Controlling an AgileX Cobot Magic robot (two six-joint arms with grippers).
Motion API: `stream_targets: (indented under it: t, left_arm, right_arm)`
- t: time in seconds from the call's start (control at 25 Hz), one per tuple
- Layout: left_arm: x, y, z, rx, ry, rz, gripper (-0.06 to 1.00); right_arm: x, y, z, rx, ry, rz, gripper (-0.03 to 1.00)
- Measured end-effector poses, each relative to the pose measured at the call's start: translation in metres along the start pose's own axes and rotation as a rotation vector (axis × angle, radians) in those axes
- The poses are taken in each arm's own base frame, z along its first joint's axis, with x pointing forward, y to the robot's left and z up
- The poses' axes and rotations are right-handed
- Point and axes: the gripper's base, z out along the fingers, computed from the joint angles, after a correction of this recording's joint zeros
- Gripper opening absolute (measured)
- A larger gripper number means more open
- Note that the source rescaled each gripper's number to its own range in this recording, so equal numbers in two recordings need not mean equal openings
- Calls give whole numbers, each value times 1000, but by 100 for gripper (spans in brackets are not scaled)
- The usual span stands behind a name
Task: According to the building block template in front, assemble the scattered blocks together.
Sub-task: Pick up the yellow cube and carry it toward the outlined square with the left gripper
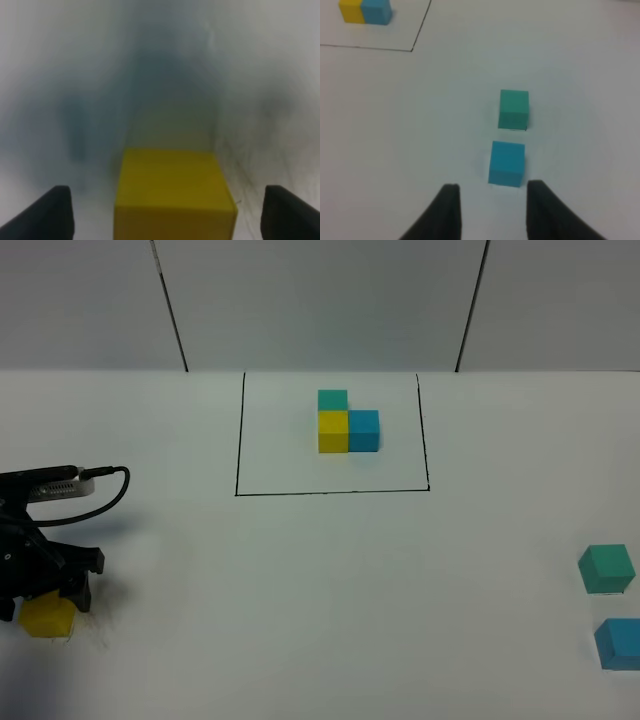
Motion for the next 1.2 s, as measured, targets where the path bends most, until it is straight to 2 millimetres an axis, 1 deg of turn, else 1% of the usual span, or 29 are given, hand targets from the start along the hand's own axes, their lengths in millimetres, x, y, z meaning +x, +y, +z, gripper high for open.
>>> stream_targets:
  t: [0.04,0.12,0.16,0.24,0.32,0.4,0.44,0.6,0.68,0.76,0.84,0.96,1.08,1.2]
  left_arm:
    - [0,0,0,0,-1,0,64]
    - [0,0,0,0,-2,0,60]
    - [0,0,0,0,-3,0,56]
    - [0,0,0,0,-3,-1,45]
    - [0,0,0,0,-3,-3,29]
    - [0,0,0,0,-3,-4,6]
    - [0,0,0,0,-3,-4,0]
    - [-5,-1,-5,2,-20,40,0]
    - [-11,-8,-16,4,-57,122,0]
    - [-14,-26,-34,10,-109,265,0]
    - [-16,-52,-54,38,-162,453,0]
    - [-9,-101,-72,122,-190,762,0]
    - [10,-151,-77,194,-184,1125,0]
    - [29,-192,-76,216,-187,1410,0]
  right_arm:
    - [0,0,0,0,0,0,0]
    - [0,0,0,0,0,0,0]
    - [0,0,0,0,0,0,0]
    - [0,0,0,0,0,0,0]
    - [0,0,0,0,0,0,0]
    - [0,0,0,0,0,0,0]
    - [0,0,0,0,0,0,0]
    - [0,0,0,0,0,0,0]
    - [0,0,0,0,0,0,0]
    - [0,0,0,0,0,0,0]
    - [0,0,0,0,0,0,0]
    - [0,0,0,0,0,0,0]
    - [0,0,0,0,0,0,0]
    - [0,0,0,0,0,0,0]
